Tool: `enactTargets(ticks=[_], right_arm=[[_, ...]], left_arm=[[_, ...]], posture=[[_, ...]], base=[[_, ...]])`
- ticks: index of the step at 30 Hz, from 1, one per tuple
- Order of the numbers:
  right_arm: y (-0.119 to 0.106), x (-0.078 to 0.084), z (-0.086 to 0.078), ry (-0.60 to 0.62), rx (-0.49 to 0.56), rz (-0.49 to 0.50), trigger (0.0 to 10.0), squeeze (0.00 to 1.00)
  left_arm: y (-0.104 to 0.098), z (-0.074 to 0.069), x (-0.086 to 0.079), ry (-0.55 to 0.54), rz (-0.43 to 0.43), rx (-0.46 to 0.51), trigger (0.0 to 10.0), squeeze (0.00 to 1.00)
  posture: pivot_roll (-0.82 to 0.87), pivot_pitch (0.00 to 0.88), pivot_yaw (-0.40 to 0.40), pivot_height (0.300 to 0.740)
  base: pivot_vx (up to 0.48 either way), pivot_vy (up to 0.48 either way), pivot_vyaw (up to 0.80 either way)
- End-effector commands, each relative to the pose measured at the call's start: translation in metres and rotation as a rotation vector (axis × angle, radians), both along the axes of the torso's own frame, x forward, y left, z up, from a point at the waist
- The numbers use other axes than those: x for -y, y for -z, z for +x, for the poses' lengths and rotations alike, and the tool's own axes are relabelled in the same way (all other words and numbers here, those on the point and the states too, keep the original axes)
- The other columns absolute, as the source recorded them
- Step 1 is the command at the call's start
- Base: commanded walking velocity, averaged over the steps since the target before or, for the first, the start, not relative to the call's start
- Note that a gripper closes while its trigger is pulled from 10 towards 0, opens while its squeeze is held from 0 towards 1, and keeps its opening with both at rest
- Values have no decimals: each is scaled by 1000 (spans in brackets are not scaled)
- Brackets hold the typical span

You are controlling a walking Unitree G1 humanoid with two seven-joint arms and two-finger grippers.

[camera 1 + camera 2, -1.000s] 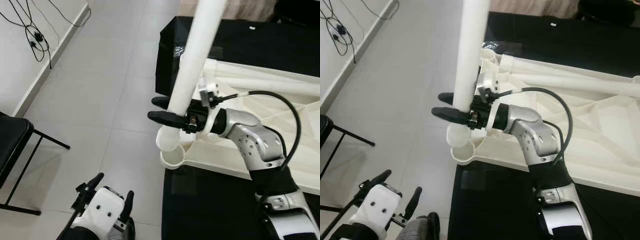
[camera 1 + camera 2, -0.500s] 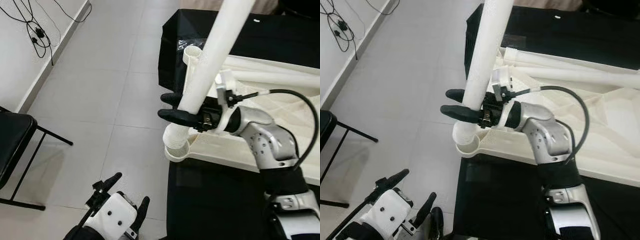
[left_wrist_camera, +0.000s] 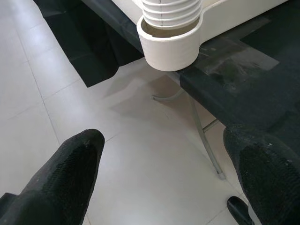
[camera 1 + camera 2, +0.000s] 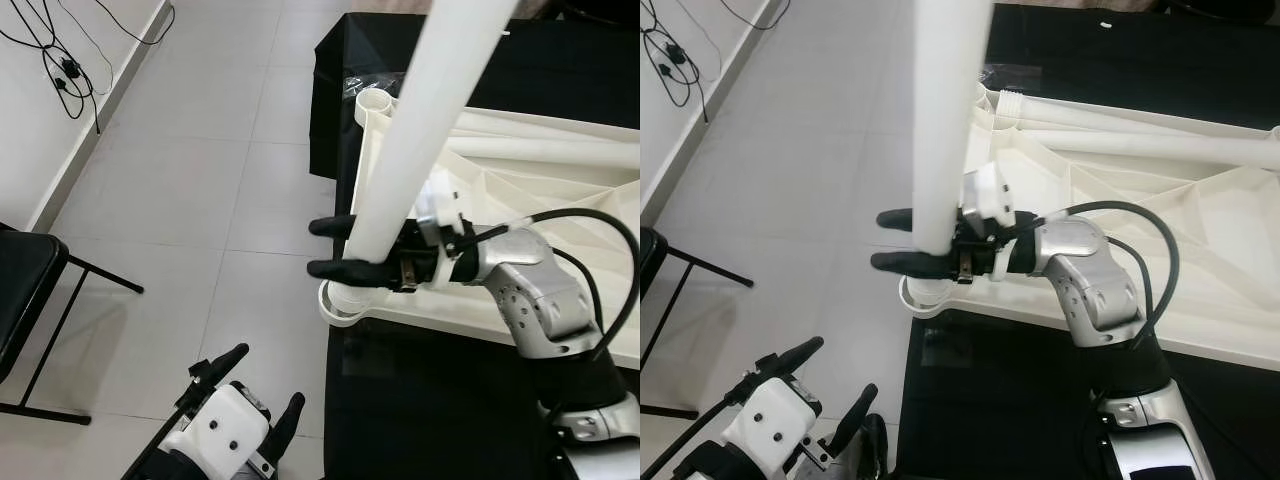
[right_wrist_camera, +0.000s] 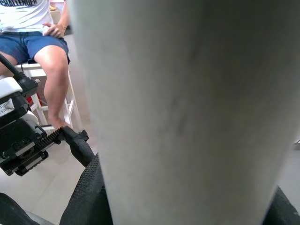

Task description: Building children table

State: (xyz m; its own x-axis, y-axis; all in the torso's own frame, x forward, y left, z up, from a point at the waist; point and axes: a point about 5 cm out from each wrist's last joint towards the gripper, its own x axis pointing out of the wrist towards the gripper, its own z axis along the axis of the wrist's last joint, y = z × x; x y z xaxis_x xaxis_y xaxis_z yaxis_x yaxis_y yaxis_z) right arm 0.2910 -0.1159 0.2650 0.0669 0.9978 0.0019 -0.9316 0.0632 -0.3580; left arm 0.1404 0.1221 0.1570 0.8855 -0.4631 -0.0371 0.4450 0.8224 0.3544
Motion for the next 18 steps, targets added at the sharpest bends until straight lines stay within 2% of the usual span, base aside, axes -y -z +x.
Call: enactTargets(ticks=[1,9,18], right_arm=[[4,-6,-2,-40,-6,-52,10000,0],[-1,-15,-12,-152,-14,-47,10000,0],[-2,-25,-6,-174,-4,-32,10000,0]], left_arm=[[5,-2,0,13,0,-24,10000,0],[5,-3,2,25,-8,-18,10000,0],[4,-3,3,33,-12,-12,10000,0]], posture=[[127,366,-12,740],[124,361,-22,740],[131,362,-32,740]], base=[[0,0,0],[0,0,0],[0,0,0]])
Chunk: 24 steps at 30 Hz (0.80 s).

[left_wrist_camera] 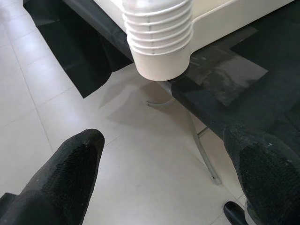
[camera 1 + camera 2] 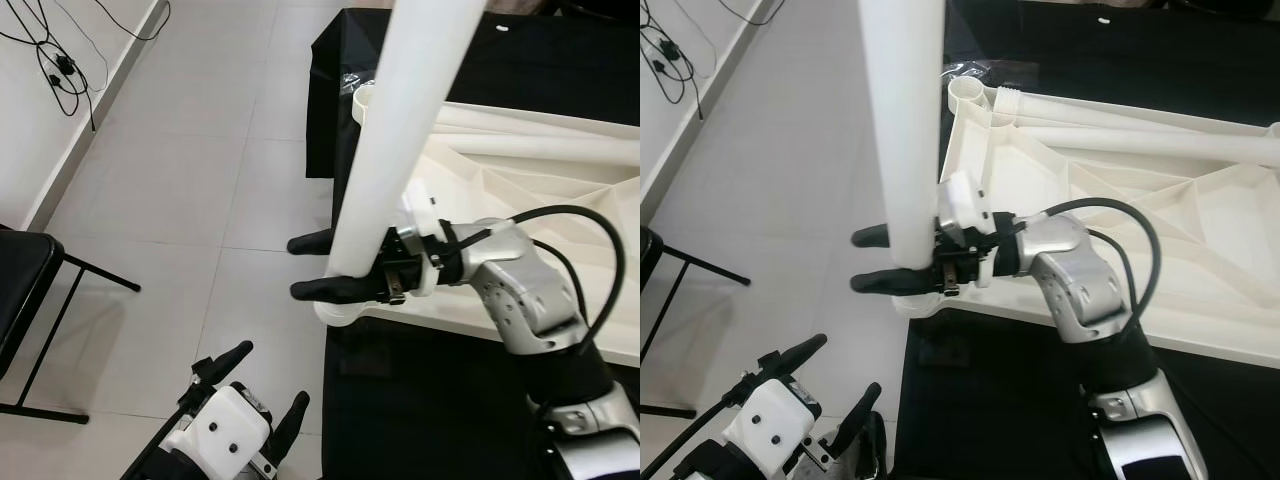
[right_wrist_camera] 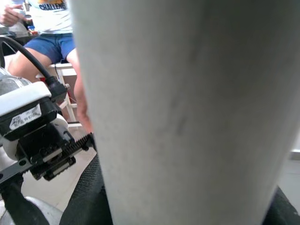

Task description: Building children table

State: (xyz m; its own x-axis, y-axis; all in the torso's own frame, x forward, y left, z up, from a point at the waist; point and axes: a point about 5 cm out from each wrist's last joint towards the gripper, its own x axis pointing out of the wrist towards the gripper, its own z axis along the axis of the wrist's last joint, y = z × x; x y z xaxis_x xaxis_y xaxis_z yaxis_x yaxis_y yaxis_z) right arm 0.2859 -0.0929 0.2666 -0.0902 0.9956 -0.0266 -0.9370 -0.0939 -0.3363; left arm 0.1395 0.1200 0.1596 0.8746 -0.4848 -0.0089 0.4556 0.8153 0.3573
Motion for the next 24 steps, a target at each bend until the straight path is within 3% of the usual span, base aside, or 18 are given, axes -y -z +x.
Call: enactTargets(ticks=[1,14,24], right_arm=[[-1,-2,0,-12,18,1,10000,0],[-7,12,20,51,19,1,10000,0],[-4,10,10,-55,-16,-18,10000,0]], left_arm=[[7,-2,1,10,-1,-37,10000,0],[6,-4,0,9,6,-30,10000,0],[6,-6,-1,9,13,-33,10000,0]], posture=[[131,362,-32,740],[131,378,-34,740],[139,386,-28,740]], base=[[0,0,0],[0,0,0],[0,0,0]])
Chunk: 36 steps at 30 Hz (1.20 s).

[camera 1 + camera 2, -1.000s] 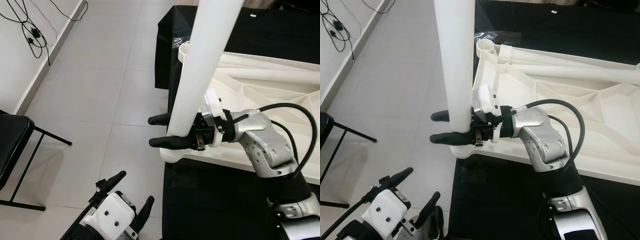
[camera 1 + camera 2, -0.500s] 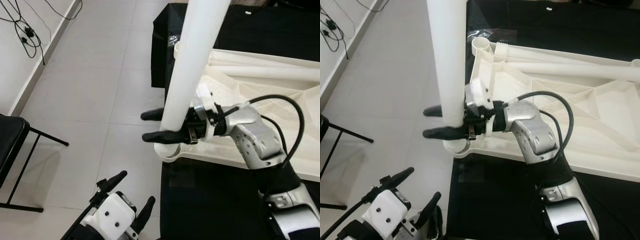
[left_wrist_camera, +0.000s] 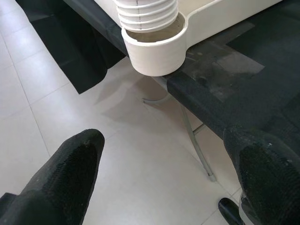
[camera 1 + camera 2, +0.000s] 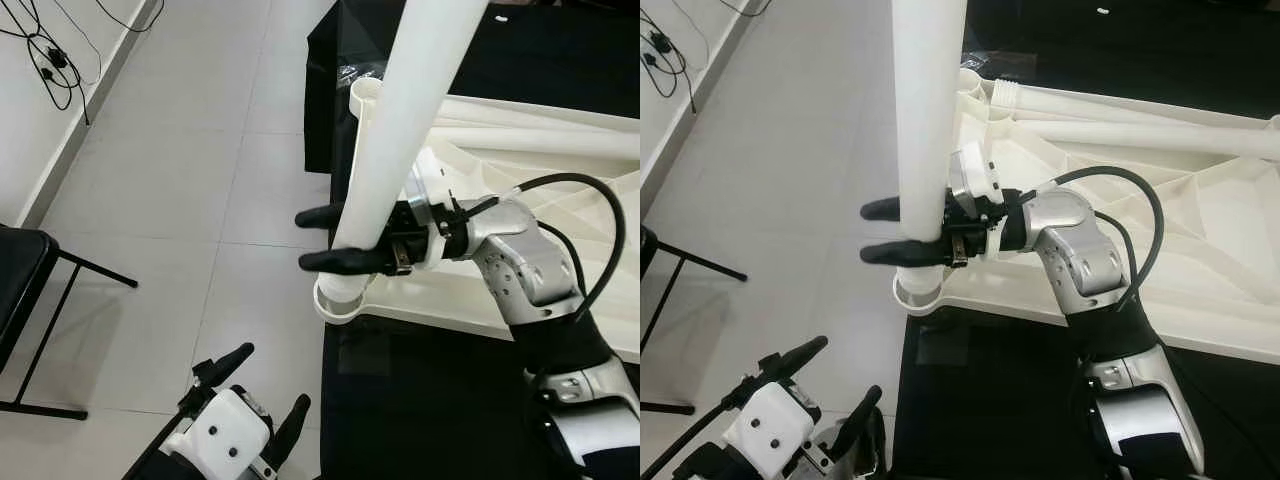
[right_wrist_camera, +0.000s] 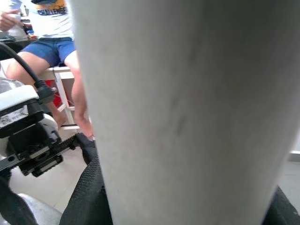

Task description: Building children table

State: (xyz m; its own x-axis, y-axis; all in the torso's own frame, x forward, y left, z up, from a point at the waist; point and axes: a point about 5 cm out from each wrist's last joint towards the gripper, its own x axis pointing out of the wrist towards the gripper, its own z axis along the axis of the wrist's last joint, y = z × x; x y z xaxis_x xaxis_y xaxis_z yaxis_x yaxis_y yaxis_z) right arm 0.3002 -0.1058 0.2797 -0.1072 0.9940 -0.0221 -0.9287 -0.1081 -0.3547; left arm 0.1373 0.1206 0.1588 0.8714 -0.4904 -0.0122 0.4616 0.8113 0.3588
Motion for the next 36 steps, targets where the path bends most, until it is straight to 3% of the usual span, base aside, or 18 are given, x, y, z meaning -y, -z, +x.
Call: enactTargets(ticks=[1,19,29,36], right_arm=[[10,-3,-5,-48,-36,-28,10000,0],[15,-13,-9,-100,-31,-36,10000,0],[16,-17,-12,-206,-40,-85,10000,0],[16,-21,-10,-240,17,-156,10000,0]], left_arm=[[6,-4,-1,3,11,-32,10000,0],[6,-4,-2,5,18,-27,10000,0],[6,-3,-2,6,20,-24,10000,0],[5,-3,-4,3,25,-23,10000,0]], posture=[[142,387,-27,740],[147,389,-27,740],[151,390,-24,740],[152,391,-19,740]], base=[[0,0,0],[0,0,0],[0,0,0],[0,0,0]])
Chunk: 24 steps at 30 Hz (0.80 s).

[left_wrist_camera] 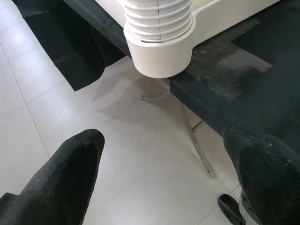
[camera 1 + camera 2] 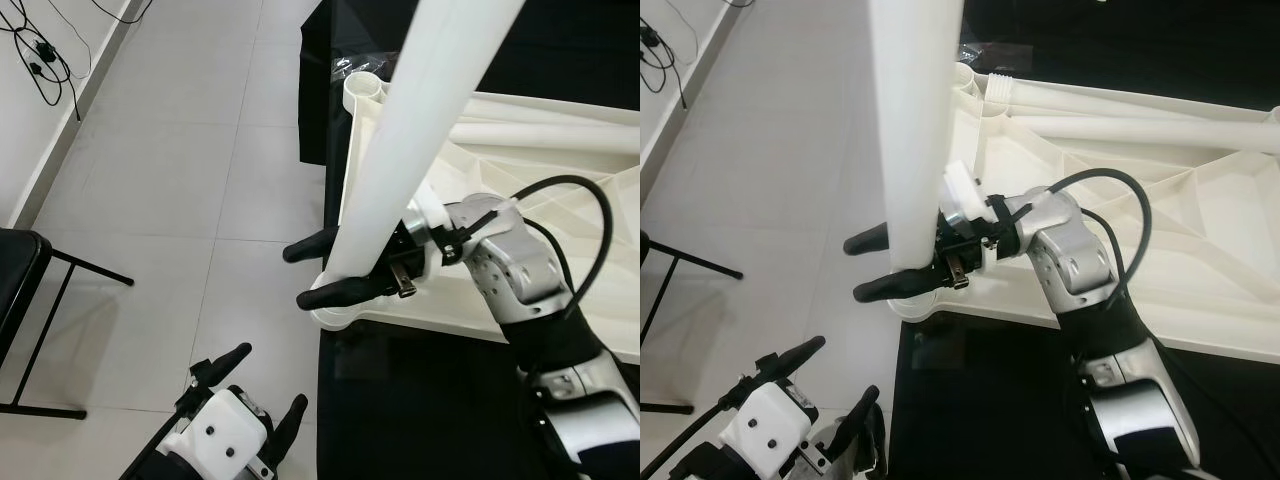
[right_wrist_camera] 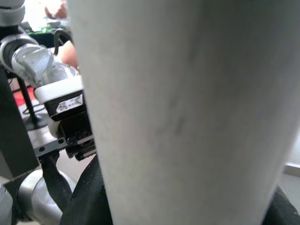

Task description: Building children table

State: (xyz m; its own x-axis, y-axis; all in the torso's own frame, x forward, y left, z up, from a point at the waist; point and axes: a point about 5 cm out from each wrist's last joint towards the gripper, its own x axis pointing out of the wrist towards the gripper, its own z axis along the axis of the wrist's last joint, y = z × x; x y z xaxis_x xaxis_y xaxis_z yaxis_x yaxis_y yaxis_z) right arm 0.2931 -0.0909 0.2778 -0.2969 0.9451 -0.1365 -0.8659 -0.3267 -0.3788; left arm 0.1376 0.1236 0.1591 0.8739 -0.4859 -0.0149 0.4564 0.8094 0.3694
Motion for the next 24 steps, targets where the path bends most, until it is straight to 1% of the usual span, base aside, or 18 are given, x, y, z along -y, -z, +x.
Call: enactTargets(ticks=[1,6,7,14,21,24], right_arm=[[13,-7,-2,-40,-22,-59,10000,0],[12,-7,-2,-29,-8,-61,10000,0],[12,-7,-1,-10,-10,-57,10000,0],[13,-5,-1,9,-33,-46,10000,0],[19,-4,0,45,-32,-80,10000,0],[19,-5,1,88,-41,-79,10000,0]], left_arm=[[5,-4,-1,9,14,-26,10000,0],[5,-4,-1,10,15,-26,10000,0],[5,-3,0,10,15,-25,10000,0],[5,-3,0,12,13,-25,10000,0],[7,-3,1,12,10,-25,10000,0],[7,-3,2,12,9,-24,10000,0]], posture=[[151,390,-18,740],[148,389,-16,740],[146,387,-15,740],[146,387,-15,740],[133,371,-17,740],[132,368,-22,740]], base=[[0,0,0],[0,0,0],[0,0,0],[0,0,0],[0,0,0],[0,0,0]])
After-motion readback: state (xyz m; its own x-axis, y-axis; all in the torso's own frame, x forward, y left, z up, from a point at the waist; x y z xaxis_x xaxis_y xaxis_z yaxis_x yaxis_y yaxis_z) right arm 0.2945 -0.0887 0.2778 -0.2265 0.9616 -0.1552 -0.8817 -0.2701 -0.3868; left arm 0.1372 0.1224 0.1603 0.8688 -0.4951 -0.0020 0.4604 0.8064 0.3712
